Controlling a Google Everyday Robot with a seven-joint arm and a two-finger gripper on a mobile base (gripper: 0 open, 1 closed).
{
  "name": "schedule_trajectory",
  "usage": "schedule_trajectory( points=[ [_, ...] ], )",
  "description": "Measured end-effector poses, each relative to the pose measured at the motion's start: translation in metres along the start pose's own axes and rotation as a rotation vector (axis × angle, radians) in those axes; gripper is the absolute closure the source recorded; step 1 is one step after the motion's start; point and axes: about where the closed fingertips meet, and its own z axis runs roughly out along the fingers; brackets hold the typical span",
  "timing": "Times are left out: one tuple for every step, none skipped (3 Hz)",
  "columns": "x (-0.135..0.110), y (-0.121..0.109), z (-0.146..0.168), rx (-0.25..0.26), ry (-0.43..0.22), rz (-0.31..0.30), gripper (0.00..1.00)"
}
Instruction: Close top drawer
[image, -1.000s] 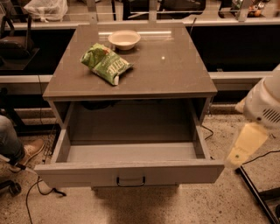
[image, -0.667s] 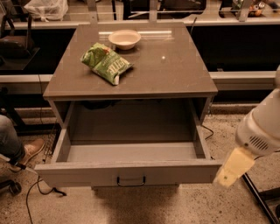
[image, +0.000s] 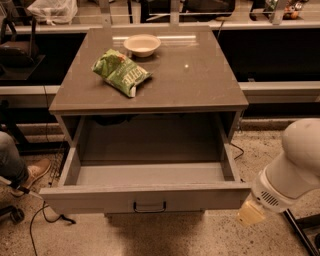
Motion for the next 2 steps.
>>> schedule_trajectory(
  points=[
    [-0.002, -0.002, 0.026, 0.01, 0.01, 0.036, 0.78],
    [-0.058, -0.011, 0.069, 0.035, -0.041, 0.084, 1.0]
  ],
)
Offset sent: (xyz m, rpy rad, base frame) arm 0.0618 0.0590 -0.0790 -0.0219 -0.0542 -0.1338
